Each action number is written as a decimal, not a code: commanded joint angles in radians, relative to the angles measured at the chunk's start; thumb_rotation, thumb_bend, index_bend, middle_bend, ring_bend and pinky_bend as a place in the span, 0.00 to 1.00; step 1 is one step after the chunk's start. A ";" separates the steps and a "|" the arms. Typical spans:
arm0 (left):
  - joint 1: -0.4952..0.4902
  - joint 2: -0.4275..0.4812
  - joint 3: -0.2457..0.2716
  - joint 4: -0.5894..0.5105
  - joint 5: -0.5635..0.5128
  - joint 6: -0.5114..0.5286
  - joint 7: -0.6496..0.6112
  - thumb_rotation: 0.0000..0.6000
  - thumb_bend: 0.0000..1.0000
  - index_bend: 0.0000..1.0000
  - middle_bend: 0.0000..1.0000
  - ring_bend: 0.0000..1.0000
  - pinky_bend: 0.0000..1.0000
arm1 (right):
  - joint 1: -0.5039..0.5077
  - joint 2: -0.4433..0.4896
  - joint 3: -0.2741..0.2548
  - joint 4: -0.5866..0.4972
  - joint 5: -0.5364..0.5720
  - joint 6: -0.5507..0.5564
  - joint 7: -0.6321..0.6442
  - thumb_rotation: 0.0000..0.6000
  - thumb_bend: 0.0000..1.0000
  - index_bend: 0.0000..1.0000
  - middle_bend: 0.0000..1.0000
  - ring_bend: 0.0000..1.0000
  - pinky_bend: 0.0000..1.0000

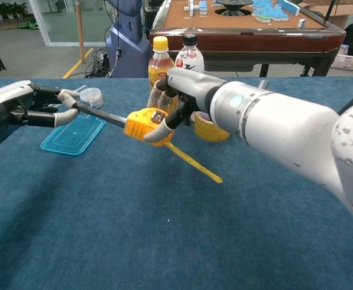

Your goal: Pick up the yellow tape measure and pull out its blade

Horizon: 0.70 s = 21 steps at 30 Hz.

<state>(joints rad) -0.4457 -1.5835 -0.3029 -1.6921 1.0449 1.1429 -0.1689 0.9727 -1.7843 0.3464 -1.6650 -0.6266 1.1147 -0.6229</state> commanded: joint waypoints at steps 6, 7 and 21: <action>0.008 0.036 -0.002 -0.012 0.002 -0.008 -0.014 1.00 0.43 0.57 0.13 0.00 0.00 | -0.008 0.078 -0.011 -0.042 0.018 -0.049 0.011 1.00 0.71 0.77 0.75 0.73 0.42; 0.009 0.042 -0.002 -0.014 0.001 -0.011 -0.017 1.00 0.43 0.57 0.13 0.00 0.00 | -0.011 0.091 -0.014 -0.050 0.020 -0.056 0.015 1.00 0.71 0.77 0.75 0.73 0.42; 0.050 0.142 0.000 -0.045 0.008 0.009 -0.042 1.00 0.43 0.56 0.13 0.00 0.00 | -0.085 0.304 -0.083 -0.172 -0.018 -0.120 0.108 1.00 0.71 0.77 0.76 0.74 0.42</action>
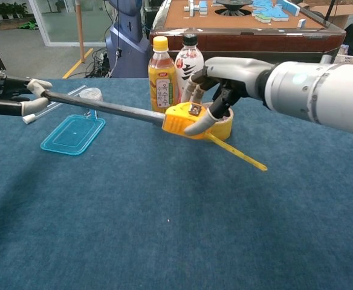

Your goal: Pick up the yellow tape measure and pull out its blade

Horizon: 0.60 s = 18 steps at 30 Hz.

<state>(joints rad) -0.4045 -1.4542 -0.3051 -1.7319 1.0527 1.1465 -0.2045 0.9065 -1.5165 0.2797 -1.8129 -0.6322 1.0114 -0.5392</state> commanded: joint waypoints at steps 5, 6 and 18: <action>0.031 0.050 0.007 -0.022 0.002 0.010 -0.031 1.00 0.43 0.56 0.13 0.00 0.00 | -0.050 0.131 -0.039 -0.067 -0.032 -0.052 0.076 1.00 0.71 0.77 0.76 0.74 0.42; 0.035 0.055 0.009 -0.024 0.001 0.010 -0.034 1.00 0.43 0.56 0.13 0.00 0.00 | -0.055 0.148 -0.042 -0.074 -0.037 -0.058 0.087 1.00 0.71 0.77 0.76 0.74 0.42; 0.077 0.122 0.022 -0.043 0.001 0.007 -0.094 1.00 0.43 0.54 0.13 0.00 0.00 | -0.140 0.330 -0.118 -0.149 -0.131 -0.089 0.187 1.00 0.71 0.78 0.76 0.74 0.42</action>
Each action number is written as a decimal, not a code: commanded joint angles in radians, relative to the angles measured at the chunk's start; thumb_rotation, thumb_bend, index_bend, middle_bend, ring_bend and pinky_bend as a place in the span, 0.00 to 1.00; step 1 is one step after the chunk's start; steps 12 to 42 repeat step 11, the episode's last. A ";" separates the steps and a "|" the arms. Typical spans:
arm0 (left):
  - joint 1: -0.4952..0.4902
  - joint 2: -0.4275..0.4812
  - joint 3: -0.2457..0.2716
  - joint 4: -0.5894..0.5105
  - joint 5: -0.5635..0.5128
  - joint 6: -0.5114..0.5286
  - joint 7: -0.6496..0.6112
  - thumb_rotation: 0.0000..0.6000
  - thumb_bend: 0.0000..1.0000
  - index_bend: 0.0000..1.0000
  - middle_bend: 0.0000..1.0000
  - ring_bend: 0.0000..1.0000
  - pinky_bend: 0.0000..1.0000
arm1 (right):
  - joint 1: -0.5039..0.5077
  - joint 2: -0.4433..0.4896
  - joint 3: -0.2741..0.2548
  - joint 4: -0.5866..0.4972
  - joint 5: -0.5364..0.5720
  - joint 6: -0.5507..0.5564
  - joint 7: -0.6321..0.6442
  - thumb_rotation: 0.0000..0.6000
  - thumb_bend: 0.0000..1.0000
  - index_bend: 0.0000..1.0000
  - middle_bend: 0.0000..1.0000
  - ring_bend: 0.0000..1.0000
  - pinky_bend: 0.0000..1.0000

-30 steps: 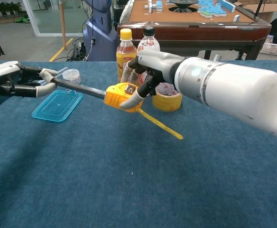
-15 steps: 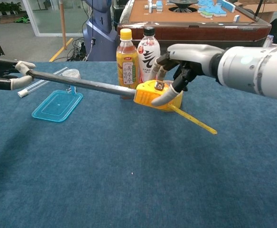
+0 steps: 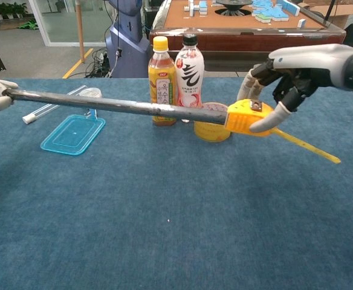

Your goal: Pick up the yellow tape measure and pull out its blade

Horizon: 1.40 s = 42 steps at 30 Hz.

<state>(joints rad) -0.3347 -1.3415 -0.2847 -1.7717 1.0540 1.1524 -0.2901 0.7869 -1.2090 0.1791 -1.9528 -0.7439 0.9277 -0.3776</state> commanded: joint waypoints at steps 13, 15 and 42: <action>0.020 0.032 0.004 -0.009 -0.010 -0.003 -0.024 1.00 0.43 0.54 0.13 0.00 0.00 | -0.055 0.069 -0.037 0.017 -0.079 -0.034 0.118 1.00 0.71 0.78 0.76 0.74 0.42; 0.020 0.032 0.004 -0.009 -0.010 -0.003 -0.024 1.00 0.43 0.54 0.13 0.00 0.00 | -0.055 0.069 -0.037 0.017 -0.079 -0.034 0.118 1.00 0.71 0.78 0.76 0.74 0.42; 0.020 0.032 0.004 -0.009 -0.010 -0.003 -0.024 1.00 0.43 0.54 0.13 0.00 0.00 | -0.055 0.069 -0.037 0.017 -0.079 -0.034 0.118 1.00 0.71 0.78 0.76 0.74 0.42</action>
